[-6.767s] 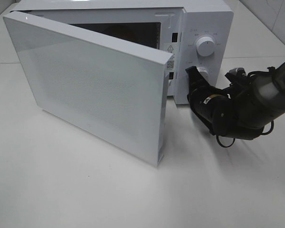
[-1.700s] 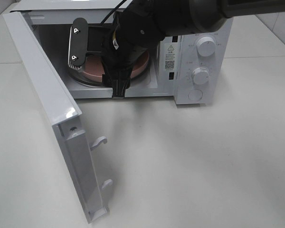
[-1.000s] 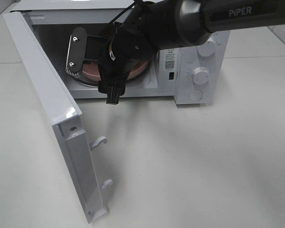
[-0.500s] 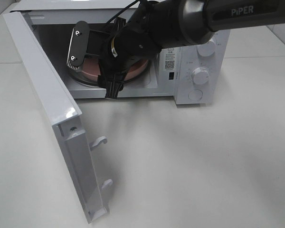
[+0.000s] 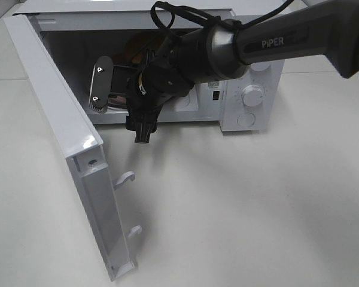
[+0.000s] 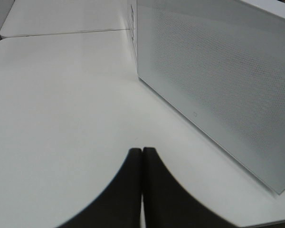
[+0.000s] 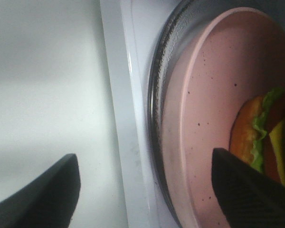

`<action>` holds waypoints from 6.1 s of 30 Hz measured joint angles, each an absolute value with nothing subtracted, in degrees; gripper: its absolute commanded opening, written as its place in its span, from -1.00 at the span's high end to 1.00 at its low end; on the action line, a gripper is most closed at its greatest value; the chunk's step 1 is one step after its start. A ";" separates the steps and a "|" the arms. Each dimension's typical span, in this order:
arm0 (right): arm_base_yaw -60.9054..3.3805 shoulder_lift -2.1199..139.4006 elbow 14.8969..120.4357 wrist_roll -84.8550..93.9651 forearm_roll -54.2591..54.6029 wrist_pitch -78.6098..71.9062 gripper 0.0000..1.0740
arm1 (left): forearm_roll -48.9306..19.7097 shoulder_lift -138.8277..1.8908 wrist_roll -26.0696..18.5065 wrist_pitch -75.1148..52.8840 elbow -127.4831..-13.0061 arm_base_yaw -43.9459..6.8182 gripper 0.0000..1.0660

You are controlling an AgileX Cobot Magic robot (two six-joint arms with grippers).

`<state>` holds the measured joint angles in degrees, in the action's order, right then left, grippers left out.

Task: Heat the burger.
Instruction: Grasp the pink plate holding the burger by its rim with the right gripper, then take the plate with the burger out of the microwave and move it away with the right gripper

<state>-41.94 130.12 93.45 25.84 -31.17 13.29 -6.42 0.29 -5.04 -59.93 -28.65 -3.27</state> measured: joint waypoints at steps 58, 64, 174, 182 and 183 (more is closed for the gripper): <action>-38.96 135.85 97.52 24.58 -31.63 10.94 1.00 | -6.42 0.29 -5.04 -59.93 -28.65 -3.27 1.00; -39.08 135.85 97.98 24.64 -31.63 11.75 1.00 | -6.42 0.29 -5.04 -59.93 -28.65 -3.27 1.00; -39.71 71.51 22.80 40.16 -31.11 19.37 1.00 | -6.42 0.29 -5.04 -59.93 -28.65 -3.27 1.00; -39.71 70.30 22.75 18.74 -38.33 27.10 1.00 | -6.42 0.29 -5.04 -59.93 -28.65 -3.27 1.00; -39.71 70.30 22.75 12.66 -41.31 28.25 1.00 | -6.42 0.29 -5.04 -59.93 -28.65 -3.27 1.00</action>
<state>-39.71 70.30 22.75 12.66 -41.31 28.25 -6.42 0.29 -5.04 -59.93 -28.65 -3.27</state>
